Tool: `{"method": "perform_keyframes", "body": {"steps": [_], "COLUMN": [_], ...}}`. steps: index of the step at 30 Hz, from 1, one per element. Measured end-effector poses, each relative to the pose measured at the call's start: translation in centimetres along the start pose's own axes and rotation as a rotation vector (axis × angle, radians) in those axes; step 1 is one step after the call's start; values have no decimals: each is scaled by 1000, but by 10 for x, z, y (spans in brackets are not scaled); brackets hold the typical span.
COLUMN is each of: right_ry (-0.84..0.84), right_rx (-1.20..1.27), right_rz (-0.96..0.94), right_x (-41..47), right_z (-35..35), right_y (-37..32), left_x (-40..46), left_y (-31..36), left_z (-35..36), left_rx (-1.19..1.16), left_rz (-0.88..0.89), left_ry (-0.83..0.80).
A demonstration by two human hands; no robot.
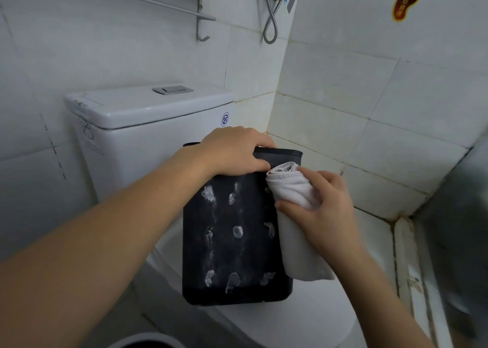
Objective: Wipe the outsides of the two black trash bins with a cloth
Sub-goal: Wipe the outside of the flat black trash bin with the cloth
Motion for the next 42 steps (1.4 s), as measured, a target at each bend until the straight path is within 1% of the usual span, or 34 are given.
{"method": "perform_keyframes", "body": {"steps": [2, 4, 8, 12, 15, 20, 22, 30, 38, 42], "right_ry": [-16, -52, -86, -111, -90, -51, -48, -72, -16, 27], "right_rx": [91, 120, -7, -25, -39, -194, -210, -201, -124, -271], "right_rz": [50, 76, 54, 13, -8, -26, -16, -16, -14, 19], "right_x": [0, -2, -8, -10, -11, -11, -10, -8, -5, -2], "right_z": [0, 4, 12, 10, 6, 0, 2, 4, -3, -11], "right_y": [6, 8, 7, 8, 8, 6, 6, 9, 6, 1], "left_x": [1, 1, 1, 1, 2, 7, 6, -3, -4, -3], "left_y": [0, 0, 1, 0, -1, -5, -7, -9, -11, -11], "left_z": [0, 0, 0, 0, 1, 5, 4, -2, 2, 3], "left_rx": [-1, 0, 2, 13, 26, 42, 38, 90, 62, 35], "left_rz": [1, 4, -1, -13, -10, -15, -3, 2, -11, -14], "left_ry": [-5, -5, -5, 5, 4, 19, 12, -17, 8, 13]}}
Point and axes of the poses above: each hand's wrist, its own x-axis towards the middle knuckle, its own z-axis out of the palm, y = z × x, the point moved 1 cm from there along x, towards the middle knuckle, and after that the axes turned 7 degrees about -y, right-handed, at the moved point
